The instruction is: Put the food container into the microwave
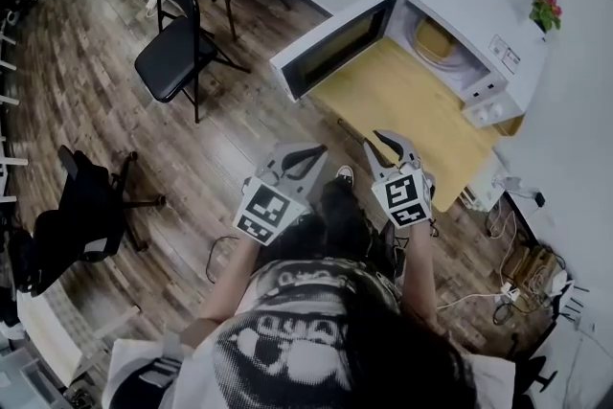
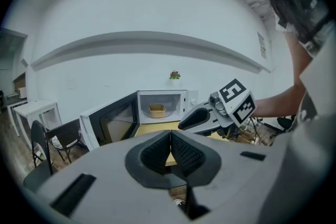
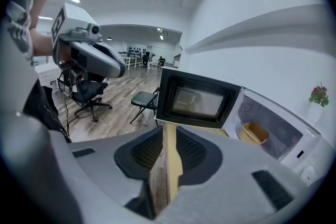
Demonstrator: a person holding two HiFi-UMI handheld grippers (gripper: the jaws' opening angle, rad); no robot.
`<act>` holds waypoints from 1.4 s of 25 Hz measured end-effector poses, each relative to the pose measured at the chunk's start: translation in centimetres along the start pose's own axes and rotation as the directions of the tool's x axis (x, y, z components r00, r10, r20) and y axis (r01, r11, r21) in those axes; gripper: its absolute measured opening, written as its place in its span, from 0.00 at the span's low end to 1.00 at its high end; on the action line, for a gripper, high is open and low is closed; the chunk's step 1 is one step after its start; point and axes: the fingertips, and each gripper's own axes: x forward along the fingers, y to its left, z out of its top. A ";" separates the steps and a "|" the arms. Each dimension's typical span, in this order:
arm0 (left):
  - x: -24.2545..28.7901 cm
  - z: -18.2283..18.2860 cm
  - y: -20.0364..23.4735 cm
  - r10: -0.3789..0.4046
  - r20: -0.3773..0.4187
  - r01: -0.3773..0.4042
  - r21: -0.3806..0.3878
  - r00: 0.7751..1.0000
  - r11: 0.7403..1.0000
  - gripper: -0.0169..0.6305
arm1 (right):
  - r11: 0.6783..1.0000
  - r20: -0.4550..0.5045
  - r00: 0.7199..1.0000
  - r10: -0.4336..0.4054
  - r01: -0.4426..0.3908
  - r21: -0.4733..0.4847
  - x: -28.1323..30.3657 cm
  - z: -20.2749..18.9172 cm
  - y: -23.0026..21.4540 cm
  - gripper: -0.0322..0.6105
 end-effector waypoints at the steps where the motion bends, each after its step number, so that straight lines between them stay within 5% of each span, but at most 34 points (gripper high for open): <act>1: -0.6 -0.3 -0.4 -0.003 0.001 0.003 0.002 1.000 1.000 0.03 | 1.000 0.009 1.000 0.004 -0.004 0.014 -0.5 0.1 1.0 0.18; 19: -5.7 -3.5 -4.2 -0.043 0.008 0.043 0.029 0.999 0.999 0.03 | 0.994 0.134 0.990 0.048 -0.061 0.091 -5.8 2.5 11.6 0.06; 35: -6.7 -2.7 -5.2 -0.046 0.052 0.044 0.046 0.998 0.998 0.03 | 0.987 0.155 0.983 0.101 -0.119 0.110 -7.0 3.1 12.6 0.06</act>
